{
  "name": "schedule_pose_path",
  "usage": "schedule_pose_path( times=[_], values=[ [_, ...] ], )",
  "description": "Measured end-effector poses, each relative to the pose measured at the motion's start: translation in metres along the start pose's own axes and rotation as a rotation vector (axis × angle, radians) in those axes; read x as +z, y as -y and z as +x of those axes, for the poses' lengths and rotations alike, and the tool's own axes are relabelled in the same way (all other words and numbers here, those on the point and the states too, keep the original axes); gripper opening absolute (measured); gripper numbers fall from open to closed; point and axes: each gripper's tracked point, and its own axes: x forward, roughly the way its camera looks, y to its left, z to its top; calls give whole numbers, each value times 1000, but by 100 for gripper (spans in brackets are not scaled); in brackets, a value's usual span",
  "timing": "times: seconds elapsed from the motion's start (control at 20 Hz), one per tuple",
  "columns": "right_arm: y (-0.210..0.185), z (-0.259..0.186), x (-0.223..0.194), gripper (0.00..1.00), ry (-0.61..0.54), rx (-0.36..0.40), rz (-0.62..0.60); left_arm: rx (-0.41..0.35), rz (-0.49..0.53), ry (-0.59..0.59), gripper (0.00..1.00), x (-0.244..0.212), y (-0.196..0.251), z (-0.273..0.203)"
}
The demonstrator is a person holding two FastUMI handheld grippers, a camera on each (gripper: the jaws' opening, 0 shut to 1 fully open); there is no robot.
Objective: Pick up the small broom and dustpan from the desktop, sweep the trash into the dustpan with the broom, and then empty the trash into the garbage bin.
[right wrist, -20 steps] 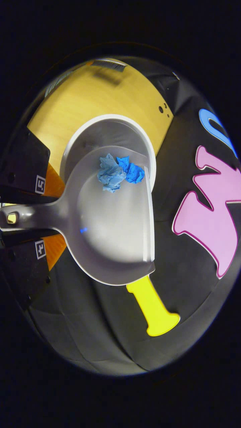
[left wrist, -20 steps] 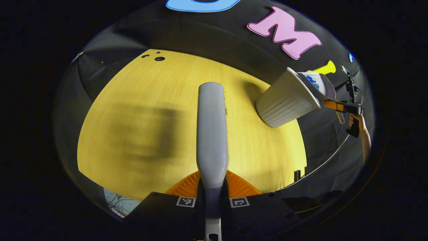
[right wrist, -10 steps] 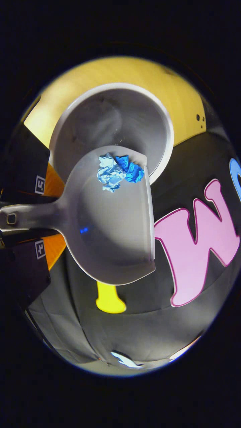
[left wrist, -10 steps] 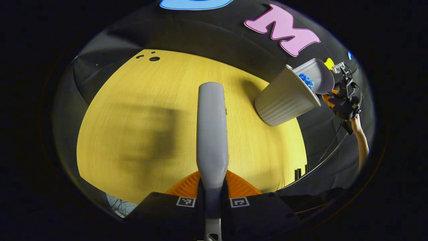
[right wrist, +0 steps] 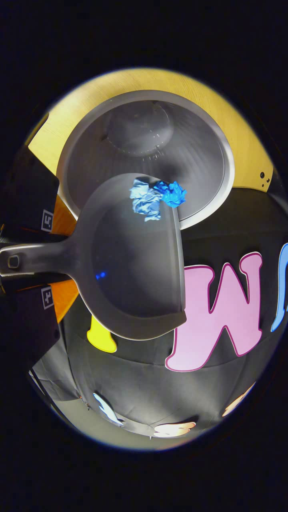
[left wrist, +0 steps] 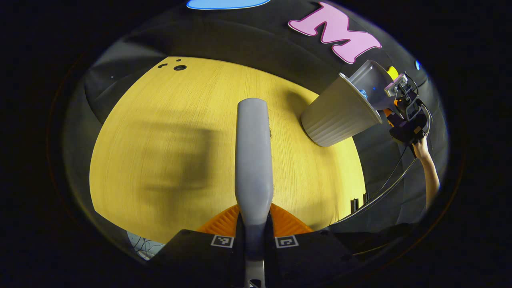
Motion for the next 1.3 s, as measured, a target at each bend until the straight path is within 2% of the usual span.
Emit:
schedule_pose_path(
  times=[0.3, 0.55, 0.85, 0.9, 1.0, 1.15, 1.2, 1.25, 1.3],
  values=[
    [-3, 1, -1, 34, 1, 0, -24, 16, -14, 8, 23, -4, -4, -5],
    [1, -1, -8, 34, -39, 36, 89, 26, -20, 18, 23, -6, -4, -7],
    [5, -11, -24, 35, -152, 133, 434, 25, -14, 32, 23, -8, 4, -10],
    [6, -16, -26, 34, -169, 158, 485, 22, -11, 35, 19, -9, 5, -10],
    [4, -26, -21, 34, -182, 197, 590, 15, -21, 34, 23, -13, 9, -12],
    [7, -47, -10, 35, -188, 253, 777, 1, -21, 43, 20, -16, 14, -18],
    [8, -49, -6, 39, -190, 271, 834, 3, -17, 46, 23, -18, 14, -20],
    [10, -48, -2, 34, -194, 291, 882, 4, -14, 48, 23, -19, 14, -21],
    [10, -49, 2, 34, -195, 311, 926, 6, -16, 52, 23, -20, 14, -22]
  ],
)
